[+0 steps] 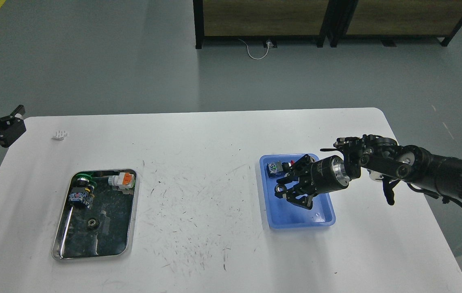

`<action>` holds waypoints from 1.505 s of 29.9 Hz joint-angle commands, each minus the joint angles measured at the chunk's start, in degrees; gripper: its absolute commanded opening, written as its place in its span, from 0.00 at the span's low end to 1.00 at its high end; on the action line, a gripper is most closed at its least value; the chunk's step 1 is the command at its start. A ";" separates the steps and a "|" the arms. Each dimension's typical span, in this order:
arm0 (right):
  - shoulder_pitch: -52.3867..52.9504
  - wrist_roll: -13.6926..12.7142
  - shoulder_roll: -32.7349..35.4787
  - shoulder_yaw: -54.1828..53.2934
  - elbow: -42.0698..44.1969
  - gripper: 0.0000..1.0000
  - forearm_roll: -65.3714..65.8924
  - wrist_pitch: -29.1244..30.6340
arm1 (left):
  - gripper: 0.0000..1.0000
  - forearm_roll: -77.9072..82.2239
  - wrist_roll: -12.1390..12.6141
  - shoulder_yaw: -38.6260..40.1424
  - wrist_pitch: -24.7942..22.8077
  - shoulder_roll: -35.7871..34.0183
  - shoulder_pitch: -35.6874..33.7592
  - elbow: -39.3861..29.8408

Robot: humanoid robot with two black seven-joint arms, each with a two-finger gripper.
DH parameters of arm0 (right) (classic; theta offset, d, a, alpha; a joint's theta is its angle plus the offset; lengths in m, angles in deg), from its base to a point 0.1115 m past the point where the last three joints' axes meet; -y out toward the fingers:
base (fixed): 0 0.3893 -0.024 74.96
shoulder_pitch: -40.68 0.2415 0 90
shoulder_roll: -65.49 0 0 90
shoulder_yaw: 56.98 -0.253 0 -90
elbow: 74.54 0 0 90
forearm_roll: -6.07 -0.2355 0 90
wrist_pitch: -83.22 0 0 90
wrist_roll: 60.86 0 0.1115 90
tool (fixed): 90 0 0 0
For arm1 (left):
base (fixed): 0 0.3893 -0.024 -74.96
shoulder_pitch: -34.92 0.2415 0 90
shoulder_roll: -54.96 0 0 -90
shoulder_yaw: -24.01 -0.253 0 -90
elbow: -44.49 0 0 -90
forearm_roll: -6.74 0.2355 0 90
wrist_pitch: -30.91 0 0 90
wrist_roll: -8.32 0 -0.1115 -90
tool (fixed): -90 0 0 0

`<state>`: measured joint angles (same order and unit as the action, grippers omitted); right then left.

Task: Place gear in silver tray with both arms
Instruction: 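Lift the second gear and carry it toward the silver tray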

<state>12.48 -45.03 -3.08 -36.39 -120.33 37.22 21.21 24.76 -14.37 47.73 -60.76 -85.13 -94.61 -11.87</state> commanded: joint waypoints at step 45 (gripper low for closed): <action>3.58 3.33 -21.43 8.78 8.70 0.58 -1.62 0.00 | 0.98 -0.09 0.01 0.01 0.88 0.26 0.16 -0.33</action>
<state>16.07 -41.74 -24.51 -27.34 -112.39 35.87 21.22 24.72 -14.35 47.74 -59.87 -84.96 -94.37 -12.07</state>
